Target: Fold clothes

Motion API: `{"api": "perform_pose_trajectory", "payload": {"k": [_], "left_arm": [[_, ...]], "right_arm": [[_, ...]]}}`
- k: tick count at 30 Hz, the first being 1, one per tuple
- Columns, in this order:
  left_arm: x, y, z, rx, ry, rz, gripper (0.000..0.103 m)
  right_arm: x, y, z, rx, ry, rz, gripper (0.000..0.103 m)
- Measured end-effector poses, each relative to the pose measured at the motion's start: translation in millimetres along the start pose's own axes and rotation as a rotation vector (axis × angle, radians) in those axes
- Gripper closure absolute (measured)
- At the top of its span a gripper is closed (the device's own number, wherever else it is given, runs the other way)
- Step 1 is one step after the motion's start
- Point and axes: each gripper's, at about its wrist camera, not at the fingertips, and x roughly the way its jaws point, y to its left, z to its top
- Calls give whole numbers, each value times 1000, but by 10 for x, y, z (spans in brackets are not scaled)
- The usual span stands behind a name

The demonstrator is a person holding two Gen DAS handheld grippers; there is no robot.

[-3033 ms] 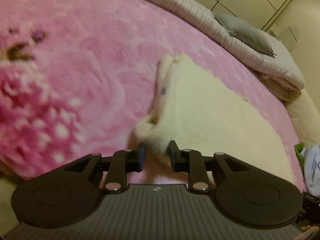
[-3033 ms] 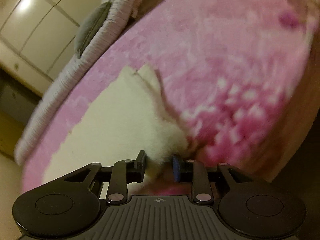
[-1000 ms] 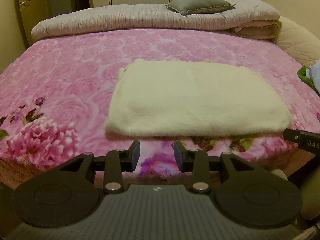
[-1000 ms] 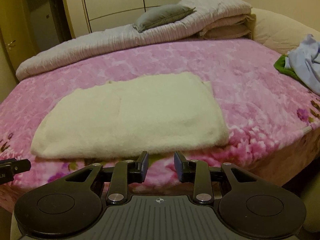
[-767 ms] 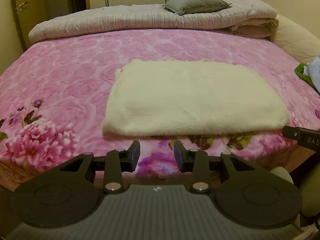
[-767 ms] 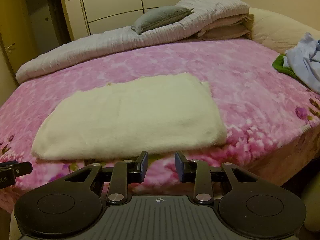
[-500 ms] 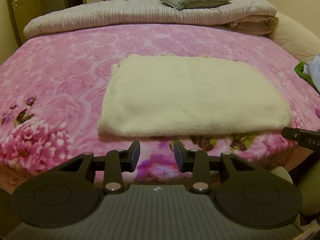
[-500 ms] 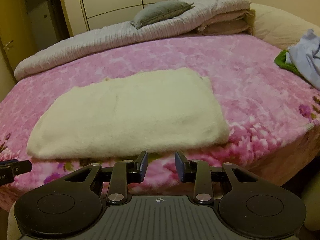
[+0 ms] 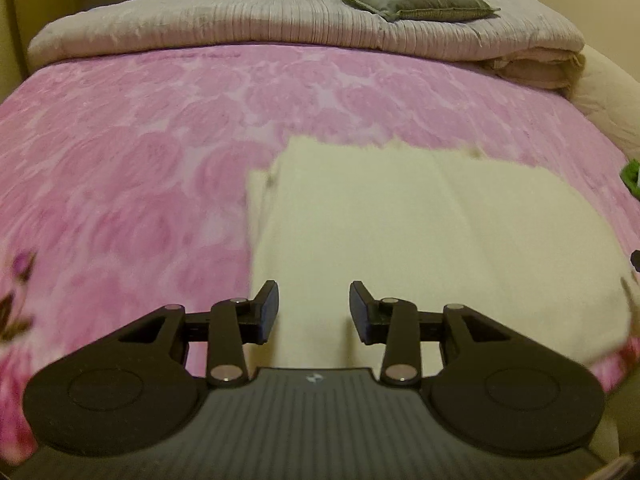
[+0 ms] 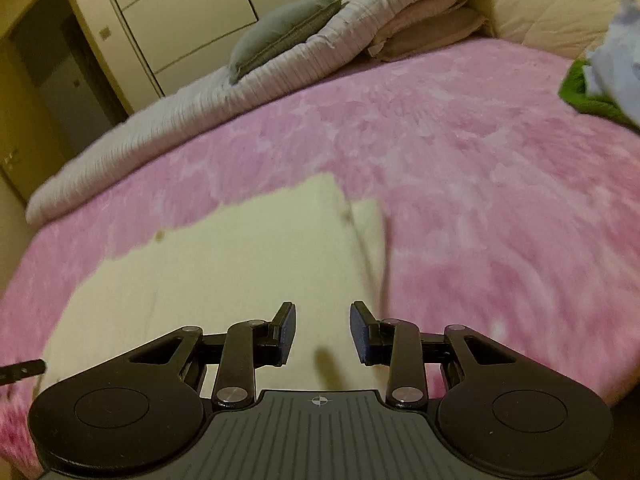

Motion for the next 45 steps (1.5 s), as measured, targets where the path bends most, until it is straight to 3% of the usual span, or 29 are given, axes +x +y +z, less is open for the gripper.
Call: {"api": "perform_pose_trajectory", "payload": {"k": [5, 7, 12, 14, 15, 16, 17, 18, 26, 30, 33, 35, 37, 39, 41, 45], "left_arm": [[604, 247, 519, -59, 7, -31, 63], [834, 340, 689, -82, 16, -26, 63], [1306, 478, 961, -82, 55, -11, 57], [1440, 529, 1009, -105, 71, -42, 59], [1476, 554, 1019, -119, 71, -71, 66], [1507, 577, 1031, -129, 72, -111, 72], [1513, 594, 1037, -134, 62, -140, 93], [1495, 606, 1037, -134, 40, -159, 93], [1323, 657, 1050, -153, -152, -227, 95], [1522, 545, 1077, -106, -117, -168, 94], [1631, 467, 1060, -49, -51, -109, 92], [1525, 455, 1057, -34, -74, -70, 91], [1319, 466, 1052, -22, -119, 7, 91], [1036, 467, 992, -7, -159, 51, 91], [761, 445, 872, 6, -179, 22, 91], [364, 234, 396, 53, -139, -96, 91]], "right_arm": [[500, -111, 421, 15, 26, 24, 68], [716, -150, 560, 30, 41, 37, 60], [1247, -226, 827, 42, 90, 42, 53], [1439, -258, 876, 45, 118, 41, 53], [1511, -275, 889, 49, 124, 49, 53], [1563, -290, 906, 49, 123, 65, 54], [1576, -293, 920, 43, 117, 78, 63], [1590, -296, 934, 37, 111, 90, 93], [1390, -361, 1009, 24, -40, 105, 93], [1568, -361, 980, 11, -18, 49, 93], [1743, -330, 949, -13, 74, -21, 91], [1676, -283, 960, -23, 74, -68, 82], [1470, -214, 981, -53, 30, -143, 61], [1189, -132, 960, -85, -42, -204, 60], [845, -9, 843, -127, -82, -202, 60], [395, 241, 308, -193, -50, -117, 60]]}}
